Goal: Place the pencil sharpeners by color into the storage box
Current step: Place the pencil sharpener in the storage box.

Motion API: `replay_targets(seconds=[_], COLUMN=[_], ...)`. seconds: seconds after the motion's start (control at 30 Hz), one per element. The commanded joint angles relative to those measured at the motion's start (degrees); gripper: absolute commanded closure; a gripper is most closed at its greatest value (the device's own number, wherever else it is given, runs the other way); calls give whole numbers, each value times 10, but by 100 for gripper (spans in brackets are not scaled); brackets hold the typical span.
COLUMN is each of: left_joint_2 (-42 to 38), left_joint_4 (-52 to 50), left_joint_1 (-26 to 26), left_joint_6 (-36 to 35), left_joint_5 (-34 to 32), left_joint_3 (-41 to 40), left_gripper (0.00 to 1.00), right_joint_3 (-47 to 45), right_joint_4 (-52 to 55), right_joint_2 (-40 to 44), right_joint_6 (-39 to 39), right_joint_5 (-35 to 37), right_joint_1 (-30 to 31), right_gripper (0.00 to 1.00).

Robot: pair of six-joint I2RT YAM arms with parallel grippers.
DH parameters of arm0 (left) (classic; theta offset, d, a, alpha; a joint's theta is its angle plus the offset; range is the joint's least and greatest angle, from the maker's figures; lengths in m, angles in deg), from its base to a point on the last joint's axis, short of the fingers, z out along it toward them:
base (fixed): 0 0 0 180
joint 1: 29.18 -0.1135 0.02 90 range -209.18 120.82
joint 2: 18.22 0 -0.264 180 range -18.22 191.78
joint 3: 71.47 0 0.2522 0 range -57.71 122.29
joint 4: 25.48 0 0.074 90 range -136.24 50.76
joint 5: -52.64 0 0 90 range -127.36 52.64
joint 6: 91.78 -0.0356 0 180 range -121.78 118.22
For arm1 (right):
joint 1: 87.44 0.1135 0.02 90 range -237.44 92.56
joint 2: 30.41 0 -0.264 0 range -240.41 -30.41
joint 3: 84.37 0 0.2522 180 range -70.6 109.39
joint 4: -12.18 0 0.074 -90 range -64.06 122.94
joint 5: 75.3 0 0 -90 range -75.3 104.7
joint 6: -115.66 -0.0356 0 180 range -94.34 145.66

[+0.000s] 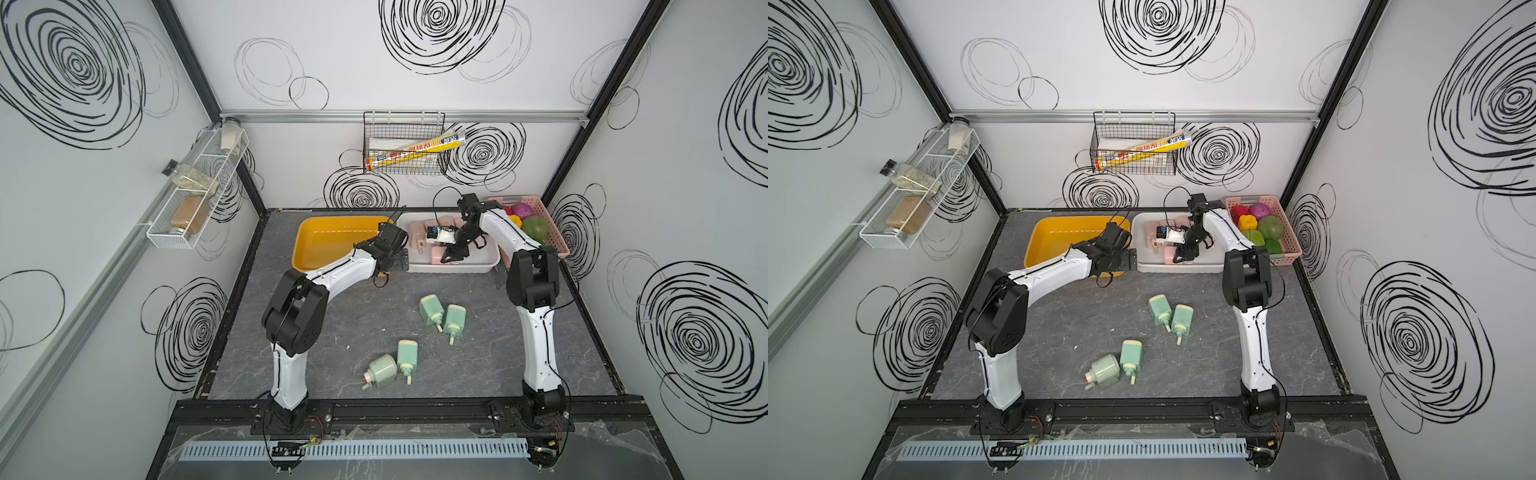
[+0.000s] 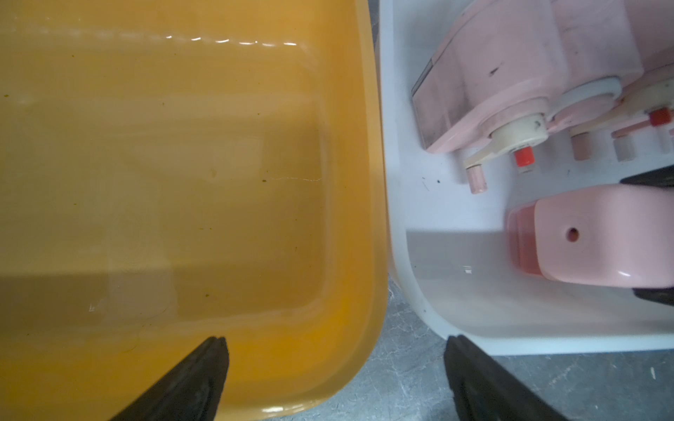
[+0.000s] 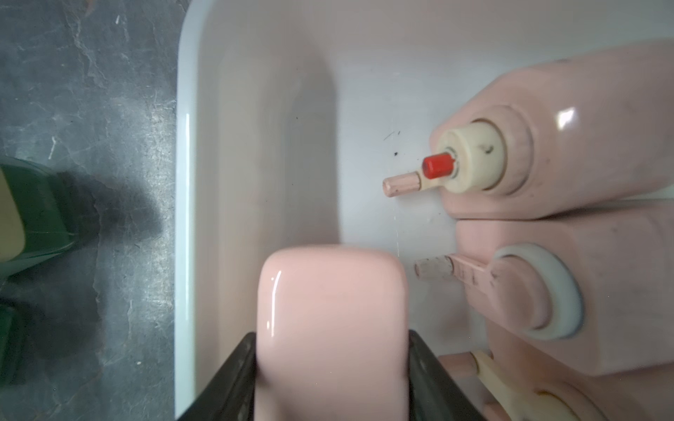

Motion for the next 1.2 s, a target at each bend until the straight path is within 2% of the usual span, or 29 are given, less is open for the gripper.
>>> replay_targets(seconds=[0.0,0.2,0.3,0.47,0.53,1.17], left_joint_2=[6,2,0,3,3,-4], left_joint_4=[-1,-3,-2,-2,-2,3], left_joint_1=[-2,0,0,0,0,0], left_joint_6=[-5,-6,-6,-5,-4,-4], left_joint_5=[-6,-6,-8,-7,-5,8], left_joint_3=[10,9,7,7,7,3], left_gripper=[1,1,1,1,1,1], right_joint_3=[13,12,11,11,11,-17], right_joint_4=[-15,-19,-20,-16,-17,-10], right_joint_2=[-7,-1,3,10,14,63], right_joint_6=[10,5,4,3,2,13], right_joint_5=[3,13,10,5,1,4], right_joint_1=[3,3,3,3,3,3], right_gripper=[60,54,47,45,40,34])
